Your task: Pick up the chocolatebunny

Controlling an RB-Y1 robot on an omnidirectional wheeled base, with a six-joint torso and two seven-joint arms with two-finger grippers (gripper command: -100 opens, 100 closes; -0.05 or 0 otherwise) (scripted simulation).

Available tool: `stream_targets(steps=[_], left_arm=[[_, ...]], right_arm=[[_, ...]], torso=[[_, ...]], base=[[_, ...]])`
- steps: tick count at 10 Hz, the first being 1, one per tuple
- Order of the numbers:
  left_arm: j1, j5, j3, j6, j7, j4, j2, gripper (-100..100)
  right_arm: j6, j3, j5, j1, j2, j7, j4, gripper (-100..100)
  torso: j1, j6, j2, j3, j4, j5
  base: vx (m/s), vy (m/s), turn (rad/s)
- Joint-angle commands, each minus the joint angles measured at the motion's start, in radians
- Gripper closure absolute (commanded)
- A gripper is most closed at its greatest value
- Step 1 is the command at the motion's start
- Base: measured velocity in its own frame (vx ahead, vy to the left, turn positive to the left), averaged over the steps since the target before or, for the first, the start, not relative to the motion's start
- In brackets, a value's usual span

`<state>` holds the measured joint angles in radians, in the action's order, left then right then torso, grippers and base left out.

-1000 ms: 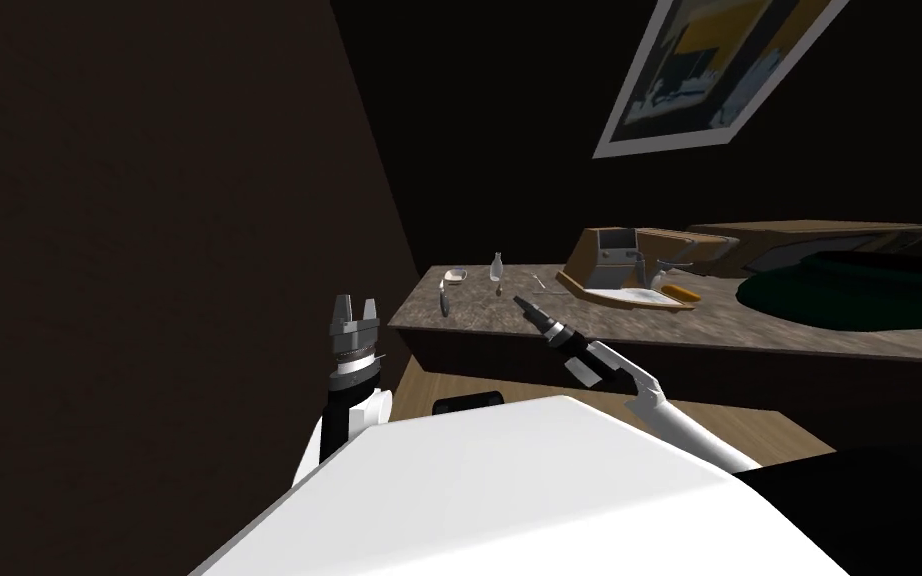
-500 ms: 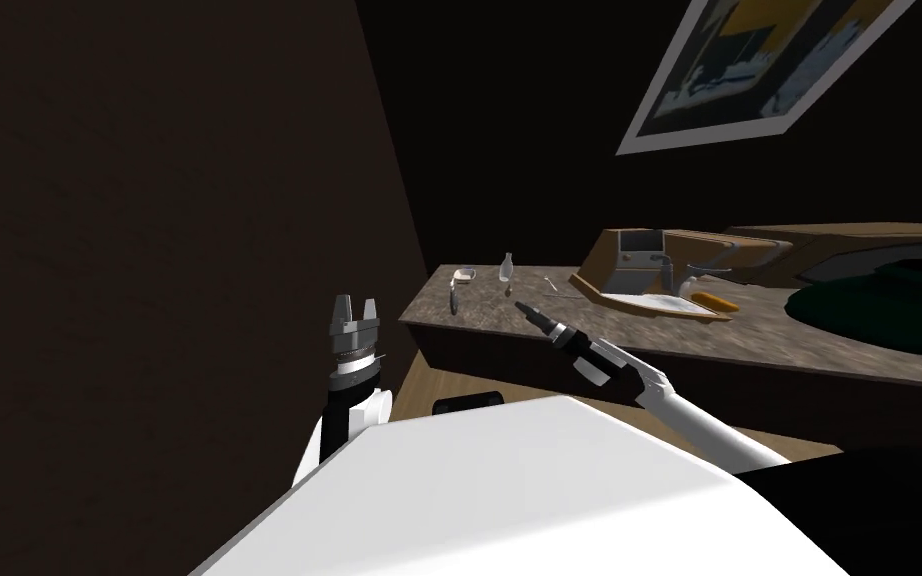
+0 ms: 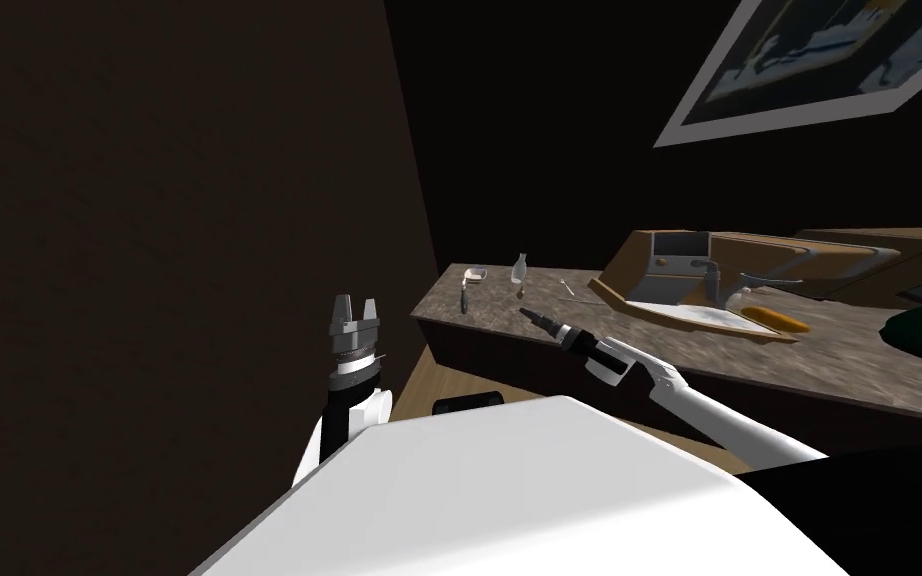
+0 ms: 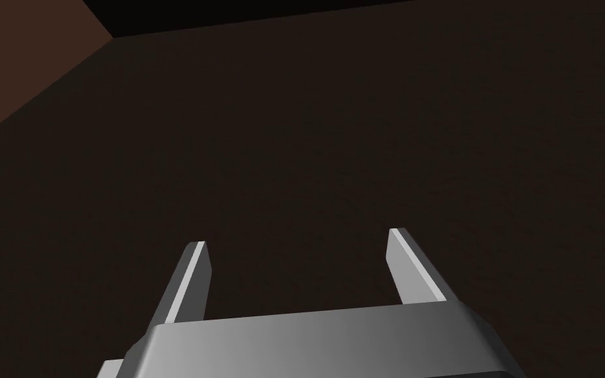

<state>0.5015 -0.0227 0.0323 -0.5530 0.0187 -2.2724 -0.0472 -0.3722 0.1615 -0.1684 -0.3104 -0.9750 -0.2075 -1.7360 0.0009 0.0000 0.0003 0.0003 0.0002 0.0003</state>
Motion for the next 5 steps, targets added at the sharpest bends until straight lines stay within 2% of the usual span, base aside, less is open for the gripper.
stream_targets(steps=[1, 2, 3, 4, 5], left_arm=[[0.000, 0.000, 0.000, 0.000, 0.000, 0.000, 0.000, 0], [0.000, 0.000, 0.000, 0.000, 0.000, 0.000, 0.000, 0], [0.000, 0.000, 0.000, 0.000, 0.000, 0.000, 0.000, 0], [0.000, 0.000, 0.000, 0.000, 0.000, 0.000, 0.000, 0], [0.000, 0.000, 0.000, 0.000, 0.000, 0.000, 0.000, 0]], right_arm=[[-0.004, 0.005, 0.002, -0.002, -0.034, -0.003, 0.030, -100], [0.009, 0.026, 0.004, 0.001, -0.069, -0.007, 0.065, -100], [0.009, 0.026, 0.004, 0.001, -0.082, -0.007, 0.075, -100], [0.021, 0.049, 0.007, 0.002, -0.117, -0.009, 0.118, -100], [0.021, 0.049, 0.007, 0.002, -0.128, -0.009, 0.120, -100]], torso=[[0.000, 0.000, 0.000, 0.000, 0.000, 0.000], [-0.001, 0.001, 0.000, 0.000, 0.000, 0.000], [-0.001, 0.000, 0.000, 0.000, 0.000, 0.000], [-0.001, 0.001, 0.000, 0.000, 0.000, 0.000], [-0.001, 0.000, 0.000, 0.000, 0.000, 0.000]], base=[[0.005, 0.021, 0.120], [0.011, 0.022, 0.216], [0.009, 0.015, 0.135], [0.008, 0.023, 0.244], [0.009, 0.013, 0.123]])
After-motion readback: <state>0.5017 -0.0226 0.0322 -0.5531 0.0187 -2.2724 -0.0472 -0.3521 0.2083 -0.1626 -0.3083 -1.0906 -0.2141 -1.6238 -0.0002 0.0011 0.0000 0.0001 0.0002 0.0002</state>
